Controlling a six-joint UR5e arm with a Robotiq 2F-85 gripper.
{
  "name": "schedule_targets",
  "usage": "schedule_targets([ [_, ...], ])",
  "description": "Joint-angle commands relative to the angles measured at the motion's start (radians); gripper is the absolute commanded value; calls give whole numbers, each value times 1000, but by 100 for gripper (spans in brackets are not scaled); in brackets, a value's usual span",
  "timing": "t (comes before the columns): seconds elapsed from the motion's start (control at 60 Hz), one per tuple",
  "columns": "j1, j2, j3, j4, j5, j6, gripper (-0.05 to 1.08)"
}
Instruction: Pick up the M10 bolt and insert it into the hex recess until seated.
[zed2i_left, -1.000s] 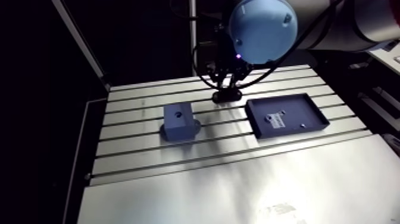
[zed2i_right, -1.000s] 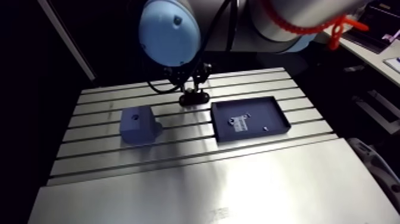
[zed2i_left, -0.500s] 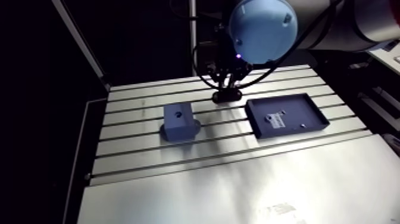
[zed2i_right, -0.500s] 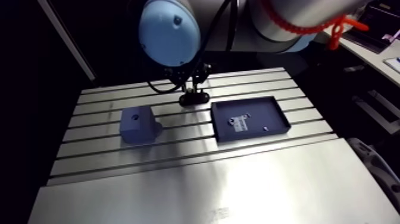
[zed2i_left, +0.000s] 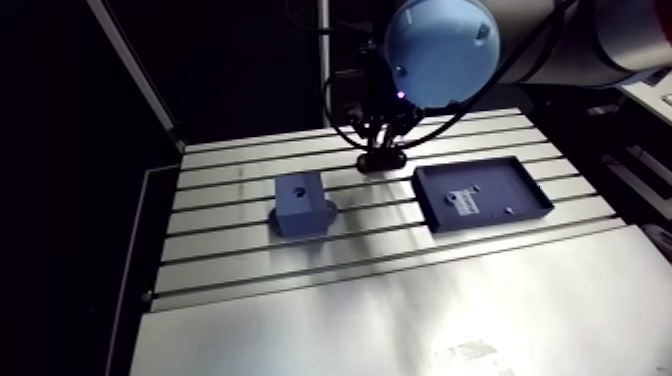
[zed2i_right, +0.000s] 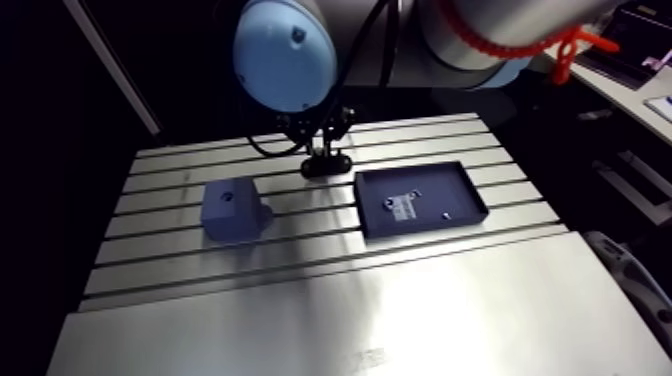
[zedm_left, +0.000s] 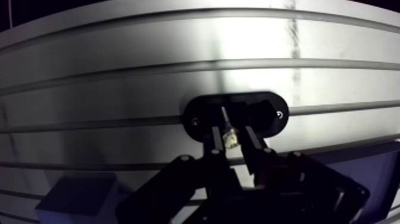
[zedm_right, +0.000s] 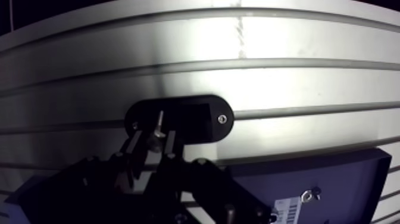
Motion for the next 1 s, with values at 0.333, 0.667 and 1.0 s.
schedule_targets([
  [0.333, 0, 0, -1, 0, 1, 0, 71],
  [0.667, 10, -22, -12, 1, 5, -3, 72],
  [1.0, 11, -68, -9, 6, 2, -9, 72],
])
